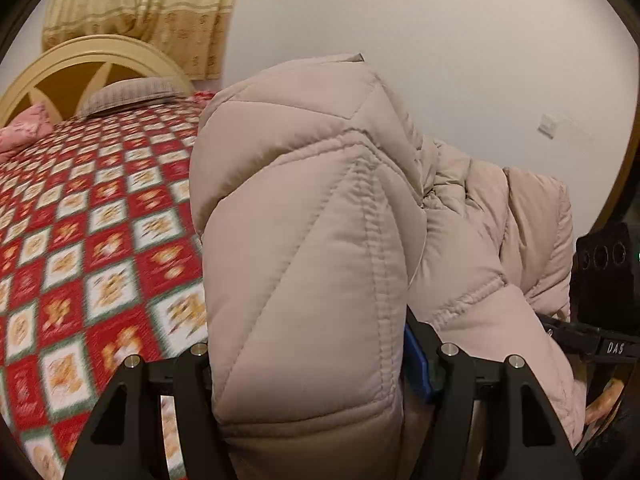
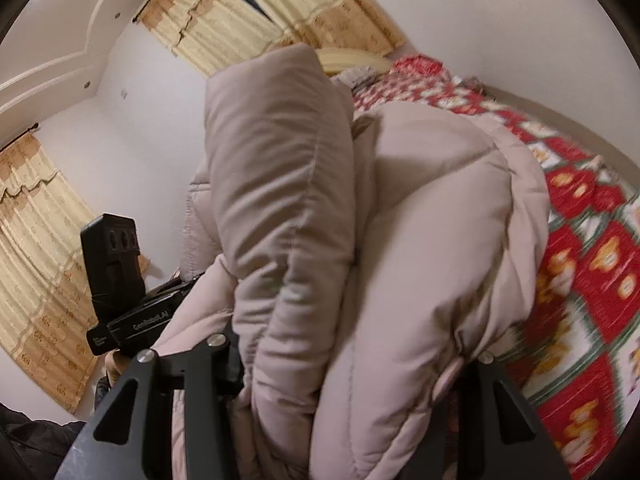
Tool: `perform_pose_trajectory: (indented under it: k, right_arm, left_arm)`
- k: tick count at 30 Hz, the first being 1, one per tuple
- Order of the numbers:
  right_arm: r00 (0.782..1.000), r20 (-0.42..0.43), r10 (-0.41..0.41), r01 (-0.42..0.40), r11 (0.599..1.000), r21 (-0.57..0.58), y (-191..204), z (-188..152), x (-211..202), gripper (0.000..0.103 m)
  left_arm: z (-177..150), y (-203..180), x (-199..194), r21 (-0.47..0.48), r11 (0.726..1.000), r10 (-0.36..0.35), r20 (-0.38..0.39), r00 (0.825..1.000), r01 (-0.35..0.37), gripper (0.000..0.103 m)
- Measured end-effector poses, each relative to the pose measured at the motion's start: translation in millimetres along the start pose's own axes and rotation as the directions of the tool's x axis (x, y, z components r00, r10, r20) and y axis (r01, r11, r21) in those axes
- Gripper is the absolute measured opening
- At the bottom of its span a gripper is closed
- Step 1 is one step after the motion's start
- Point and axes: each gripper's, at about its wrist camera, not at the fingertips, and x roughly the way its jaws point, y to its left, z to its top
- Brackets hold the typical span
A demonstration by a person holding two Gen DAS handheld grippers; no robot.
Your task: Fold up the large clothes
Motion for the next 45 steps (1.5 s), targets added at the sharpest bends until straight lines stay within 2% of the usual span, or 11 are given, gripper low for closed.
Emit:
perform_pose_trajectory:
  k: [8,13,16,19,21,22,30,34,36,41,45]
  right_arm:
    - [0.986,0.124,-0.115,0.115,0.993,0.007,-48,53,-18,0.049]
    - [0.978,0.084,-0.192,0.184,0.979,0.090,-110,78,20,0.049]
    - [0.978,0.038,-0.207,0.199,0.968,0.150,-144,85,51,0.049]
    - [0.985,0.015,-0.174,0.166,0.958,0.234,-177,92,77,0.064]
    - [0.986,0.001,-0.169,0.161,0.943,0.292,-194,93,93,0.079]
    - [0.988,0.001,-0.152,0.144,0.936,0.320,-201,93,101,0.080]
    - [0.965,0.007,-0.263,0.255,0.942,0.217,-176,98,64,0.083]
    - [0.895,0.149,-0.421,0.406,0.906,0.120,-137,98,11,0.082]
    - [0.861,0.229,-0.455,0.460,0.887,0.033,-103,106,-2,0.073]
    - [0.842,0.233,-0.487,0.531,0.824,-0.199,-42,135,37,0.053]
    - [0.835,0.123,-0.537,0.550,0.823,-0.139,-72,155,93,0.052]
  left_arm:
    - [55,-22,81,0.039,0.997,-0.064,0.006,0.998,0.064,0.066]
    - [60,-8,155,0.000,0.997,0.072,-0.084,0.994,-0.072,0.068]
    - [58,19,186,-0.098,0.982,0.145,-0.132,0.981,-0.159,0.085]
    - [55,42,206,-0.152,0.963,0.199,-0.157,0.967,-0.222,0.102]
    - [52,47,212,-0.137,0.963,0.215,-0.136,0.967,-0.234,0.102]
    - [52,48,215,-0.135,0.963,0.216,-0.137,0.967,-0.234,0.102]
    - [45,22,212,-0.014,0.940,0.338,-0.071,0.939,-0.340,0.102]
    - [46,23,212,-0.019,0.940,0.338,-0.070,0.938,-0.340,0.102]
    - [45,23,211,-0.022,0.940,0.337,-0.070,0.939,-0.339,0.102]
    - [46,24,211,-0.019,0.940,0.339,-0.069,0.938,-0.341,0.102]
    - [48,28,212,-0.018,0.941,0.335,-0.074,0.939,-0.337,0.102]
